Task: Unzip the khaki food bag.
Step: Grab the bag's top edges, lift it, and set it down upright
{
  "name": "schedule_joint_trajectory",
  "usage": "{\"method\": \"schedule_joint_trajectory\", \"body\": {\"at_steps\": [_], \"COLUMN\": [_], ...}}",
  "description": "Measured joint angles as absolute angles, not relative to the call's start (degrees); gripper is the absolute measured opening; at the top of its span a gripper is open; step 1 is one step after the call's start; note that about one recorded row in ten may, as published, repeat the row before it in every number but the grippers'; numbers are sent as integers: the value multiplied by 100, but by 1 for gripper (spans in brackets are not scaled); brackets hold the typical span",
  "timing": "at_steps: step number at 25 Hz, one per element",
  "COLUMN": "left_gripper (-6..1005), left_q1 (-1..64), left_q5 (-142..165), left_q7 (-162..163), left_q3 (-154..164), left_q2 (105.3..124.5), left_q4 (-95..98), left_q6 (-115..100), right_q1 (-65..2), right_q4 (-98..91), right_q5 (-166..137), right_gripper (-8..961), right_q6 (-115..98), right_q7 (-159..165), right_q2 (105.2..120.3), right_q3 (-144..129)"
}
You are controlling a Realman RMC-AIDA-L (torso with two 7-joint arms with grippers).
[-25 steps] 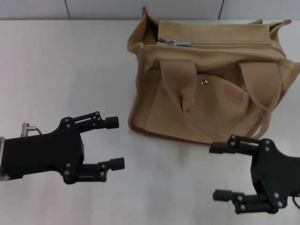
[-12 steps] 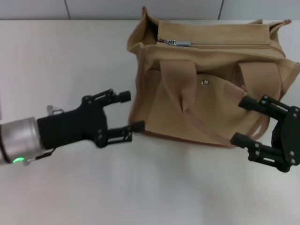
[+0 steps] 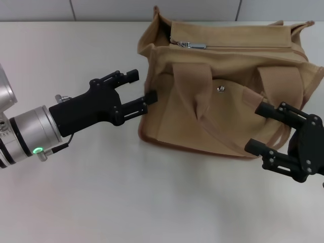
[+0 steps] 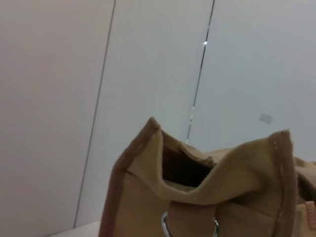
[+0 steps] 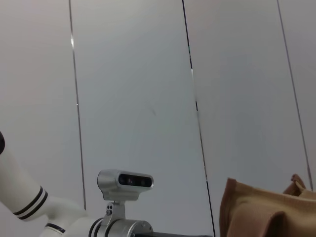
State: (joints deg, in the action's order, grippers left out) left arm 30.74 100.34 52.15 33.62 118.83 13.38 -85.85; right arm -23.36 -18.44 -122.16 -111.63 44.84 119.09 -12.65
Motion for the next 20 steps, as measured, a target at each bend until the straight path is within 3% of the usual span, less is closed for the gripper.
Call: {"method": "schedule_joint_trajectory", "body": {"at_steps": [1,6,17,20], "left_gripper": [827,629,390,155], "left_q1": [3074,3076,3091,3036], "left_q5": [10038,10042,9962,9744], "left_q7": [5214,5084,4838,4822], "left_q3": [3366,3375,3318,3308], "left_q2": [11883,11883,11908,11909], "left_q4": [1331,1202,1096,1090], "left_q6": [-8590,-8579,-8594,-8600], "right_q1": [-2344,-2388,-2371,-2355], "right_q4": [-1842,-1788,-1720,-1722], "right_q5": [-12216,-12214,-12107,-12057], "right_gripper": [770,770,770,770], "right_q6": [-11145,-11012,-10933,-10924], "right_q7": [4483,4468,4432,4431], "right_q2": [11909,11909,11917,11918], "right_q3": [-1266,-1266,-1266,-1265]}}
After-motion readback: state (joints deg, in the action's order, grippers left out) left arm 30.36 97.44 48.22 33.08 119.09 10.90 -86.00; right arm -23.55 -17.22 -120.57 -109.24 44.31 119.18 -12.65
